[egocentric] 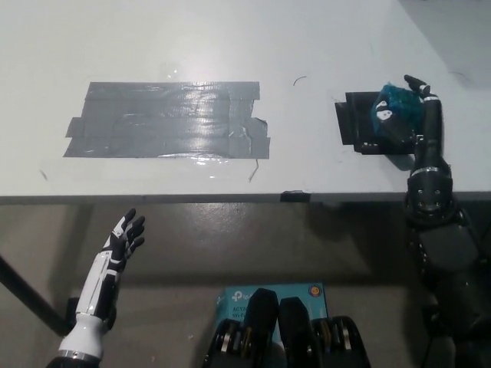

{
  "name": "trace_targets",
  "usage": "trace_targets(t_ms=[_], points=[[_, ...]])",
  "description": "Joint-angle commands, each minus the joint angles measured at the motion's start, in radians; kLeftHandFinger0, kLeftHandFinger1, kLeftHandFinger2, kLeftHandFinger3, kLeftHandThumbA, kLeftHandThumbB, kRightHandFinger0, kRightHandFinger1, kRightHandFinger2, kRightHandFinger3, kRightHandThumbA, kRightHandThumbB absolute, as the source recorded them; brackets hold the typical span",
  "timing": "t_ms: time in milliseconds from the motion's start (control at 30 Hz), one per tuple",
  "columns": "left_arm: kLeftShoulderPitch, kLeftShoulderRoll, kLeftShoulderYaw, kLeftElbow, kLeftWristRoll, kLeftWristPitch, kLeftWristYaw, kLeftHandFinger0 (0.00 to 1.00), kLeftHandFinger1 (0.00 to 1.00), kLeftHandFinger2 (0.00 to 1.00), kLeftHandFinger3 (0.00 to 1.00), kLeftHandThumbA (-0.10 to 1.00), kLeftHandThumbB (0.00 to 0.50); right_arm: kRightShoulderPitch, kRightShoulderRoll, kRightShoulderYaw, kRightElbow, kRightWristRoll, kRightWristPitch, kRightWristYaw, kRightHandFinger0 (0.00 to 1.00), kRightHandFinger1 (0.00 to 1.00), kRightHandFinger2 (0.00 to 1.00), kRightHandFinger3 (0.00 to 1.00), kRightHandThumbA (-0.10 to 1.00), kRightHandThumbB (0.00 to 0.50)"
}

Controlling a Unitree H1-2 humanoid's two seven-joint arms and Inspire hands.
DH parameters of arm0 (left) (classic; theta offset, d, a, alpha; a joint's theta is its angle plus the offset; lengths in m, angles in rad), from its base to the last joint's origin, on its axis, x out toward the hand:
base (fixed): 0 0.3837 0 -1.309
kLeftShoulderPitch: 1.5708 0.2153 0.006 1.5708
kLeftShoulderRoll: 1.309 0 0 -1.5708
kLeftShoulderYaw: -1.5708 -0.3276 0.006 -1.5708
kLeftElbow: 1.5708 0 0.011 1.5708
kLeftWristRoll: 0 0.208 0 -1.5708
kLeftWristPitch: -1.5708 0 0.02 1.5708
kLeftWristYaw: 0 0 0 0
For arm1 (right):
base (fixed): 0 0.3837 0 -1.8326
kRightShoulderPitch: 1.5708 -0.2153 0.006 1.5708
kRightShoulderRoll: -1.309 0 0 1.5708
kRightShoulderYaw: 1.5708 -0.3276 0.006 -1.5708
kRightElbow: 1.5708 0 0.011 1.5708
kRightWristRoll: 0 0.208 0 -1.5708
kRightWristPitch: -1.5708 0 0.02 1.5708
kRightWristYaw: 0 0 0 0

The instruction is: A rubick's cube is kept in the black marked spot on the table and the robot uses its right arm to pick it up and hands it to a person

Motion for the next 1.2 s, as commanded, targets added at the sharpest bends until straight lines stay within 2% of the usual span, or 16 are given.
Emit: trace_targets(t_ms=[0, 67, 133, 300, 600, 700, 800, 933, 1133, 1167], points=[[-0.024, 0.017, 0.007, -0.016, -0.013, -0.020, -0.010, 1.00, 1.00, 1.00, 1.00, 1.00, 0.206, 0.005, 0.008, -0.033, -0.496, -0.043, 0.142, -0.015, 0.00, 0.20, 0.63, 0.85, -0.10, 0.179], [-0.024, 0.019, 0.006, -0.018, -0.009, -0.016, -0.010, 1.00, 1.00, 1.00, 1.00, 1.00, 0.207, 0.020, 0.013, -0.035, -0.629, -0.051, 0.141, -0.009, 0.00, 0.28, 0.75, 0.86, -0.10, 0.172], [-0.024, 0.019, 0.005, -0.021, -0.009, -0.012, -0.011, 1.00, 1.00, 1.00, 1.00, 1.00, 0.206, 0.028, 0.018, -0.035, -0.737, -0.053, 0.170, 0.005, 0.00, 0.35, 0.82, 0.88, -0.10, 0.166], [-0.022, 0.017, 0.006, -0.022, -0.008, -0.007, -0.009, 1.00, 1.00, 1.00, 1.00, 1.00, 0.209, 0.023, 0.025, -0.019, -0.838, -0.092, 0.208, 0.011, 0.02, 0.42, 0.85, 0.88, -0.10, 0.168], [-0.026, 0.017, 0.006, -0.017, -0.004, -0.018, -0.006, 1.00, 1.00, 1.00, 1.00, 1.00, 0.200, -0.013, 0.032, 0.021, -0.777, -0.101, 0.187, 0.030, 0.00, 0.39, 0.82, 0.92, -0.10, 0.166], [-0.028, 0.017, 0.004, -0.017, 0.001, -0.015, -0.006, 1.00, 1.00, 1.00, 1.00, 1.00, 0.195, -0.028, 0.037, 0.044, -0.740, -0.116, 0.181, 0.041, 0.00, 0.26, 0.71, 0.88, -0.10, 0.170], [-0.029, 0.016, 0.003, -0.017, 0.009, -0.014, -0.001, 1.00, 1.00, 1.00, 1.00, 1.00, 0.197, -0.042, 0.046, 0.060, -0.702, -0.114, 0.173, 0.051, 0.00, 0.20, 0.68, 0.87, -0.10, 0.166], [-0.031, 0.018, 0.002, -0.012, 0.007, -0.022, -0.005, 1.00, 1.00, 1.00, 1.00, 1.00, 0.190, -0.072, 0.051, 0.085, -0.631, -0.130, 0.152, 0.058, 0.00, 0.30, 0.83, 0.94, -0.10, 0.175], [-0.028, 0.018, 0.002, -0.017, 0.005, -0.017, -0.006, 1.00, 1.00, 1.00, 1.00, 1.00, 0.178, -0.149, 0.048, 0.125, -0.451, -0.170, 0.089, 0.048, 0.00, 0.34, 0.84, 0.96, -0.10, 0.175], [-0.028, 0.019, 0.002, -0.017, 0.009, -0.018, -0.004, 1.00, 1.00, 1.00, 1.00, 1.00, 0.181, -0.165, 0.050, 0.130, -0.415, -0.170, 0.088, 0.050, 0.00, 0.38, 0.85, 0.97, -0.10, 0.176]])
